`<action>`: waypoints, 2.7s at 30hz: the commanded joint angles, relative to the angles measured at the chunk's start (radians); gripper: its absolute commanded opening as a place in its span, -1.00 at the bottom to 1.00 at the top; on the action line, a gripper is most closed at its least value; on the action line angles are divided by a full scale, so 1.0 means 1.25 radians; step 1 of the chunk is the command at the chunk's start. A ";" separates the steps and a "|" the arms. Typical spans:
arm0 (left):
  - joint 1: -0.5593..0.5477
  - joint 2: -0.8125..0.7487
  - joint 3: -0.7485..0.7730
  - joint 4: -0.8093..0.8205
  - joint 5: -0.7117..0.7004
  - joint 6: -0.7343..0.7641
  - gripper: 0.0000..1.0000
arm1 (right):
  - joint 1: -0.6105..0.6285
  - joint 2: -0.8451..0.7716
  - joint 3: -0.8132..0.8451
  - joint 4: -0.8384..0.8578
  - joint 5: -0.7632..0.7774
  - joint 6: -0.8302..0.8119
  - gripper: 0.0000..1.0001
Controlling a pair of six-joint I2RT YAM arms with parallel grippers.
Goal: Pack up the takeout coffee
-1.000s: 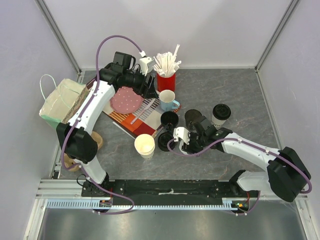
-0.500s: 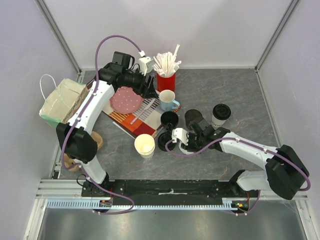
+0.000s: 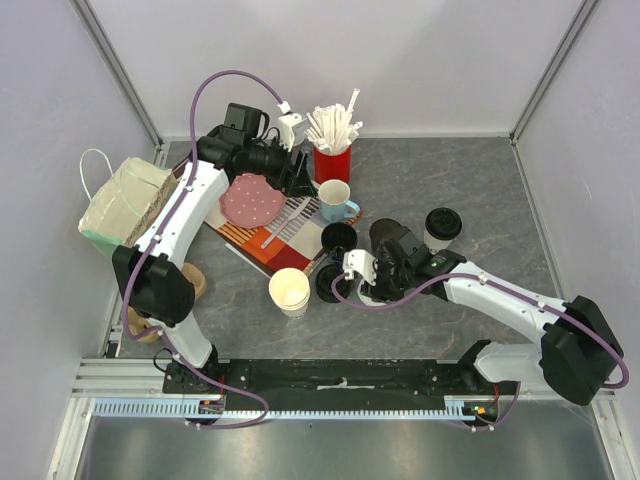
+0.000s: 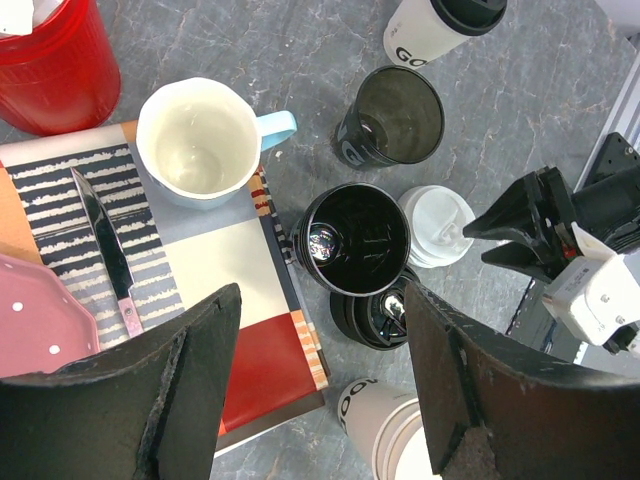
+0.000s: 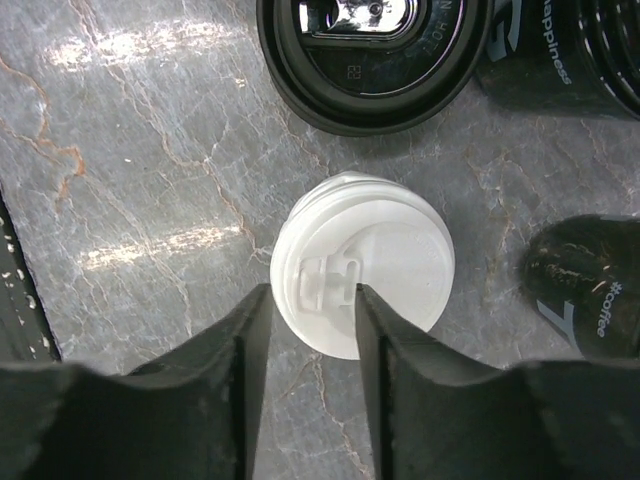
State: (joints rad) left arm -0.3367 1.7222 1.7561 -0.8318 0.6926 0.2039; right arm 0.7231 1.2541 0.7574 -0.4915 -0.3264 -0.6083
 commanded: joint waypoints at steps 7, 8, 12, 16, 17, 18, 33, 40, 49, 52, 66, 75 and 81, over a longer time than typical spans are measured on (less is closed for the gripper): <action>0.004 -0.029 0.011 0.003 0.040 0.027 0.46 | 0.012 0.086 0.044 0.064 0.027 0.057 0.12; 0.004 -0.030 0.011 0.003 0.040 0.027 0.46 | 0.013 0.093 0.044 0.064 0.035 0.058 0.14; 0.004 -0.029 0.009 0.003 0.041 0.028 0.46 | 0.014 0.116 0.051 0.063 0.056 0.063 0.16; 0.004 -0.027 0.010 0.003 0.045 0.027 0.46 | 0.014 0.121 0.056 0.066 0.052 0.074 0.07; 0.004 -0.027 0.010 0.002 0.045 0.027 0.46 | 0.014 0.121 0.057 0.066 0.049 0.075 -0.06; 0.004 -0.025 0.011 0.003 0.045 0.027 0.46 | 0.014 0.121 0.056 0.066 0.050 0.077 -0.13; 0.003 -0.028 0.010 0.003 0.051 0.027 0.46 | 0.014 0.086 0.073 0.037 0.030 0.100 -0.60; 0.004 -0.029 0.010 0.003 0.051 0.028 0.46 | 0.014 0.080 0.085 0.012 0.035 0.103 -0.77; 0.004 -0.029 0.011 0.003 0.053 0.030 0.46 | 0.014 0.074 0.100 -0.015 0.044 0.102 -1.00; 0.005 -0.030 0.010 0.002 0.053 0.030 0.46 | 0.013 0.075 0.100 -0.015 0.044 0.104 -1.00; 0.005 -0.032 0.010 0.002 0.058 0.031 0.46 | 0.013 0.030 0.143 -0.036 0.060 0.131 -1.00; 0.005 -0.024 0.013 0.002 0.061 0.028 0.46 | 0.013 -0.023 0.223 -0.076 0.054 0.152 -1.00; 0.005 -0.016 0.020 0.003 0.083 0.021 0.46 | 0.000 0.005 0.294 -0.107 0.117 0.175 -1.00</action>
State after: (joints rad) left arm -0.3367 1.7222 1.7561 -0.8322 0.7448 0.2050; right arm 0.7357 1.2507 1.0481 -0.5968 -0.2440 -0.4206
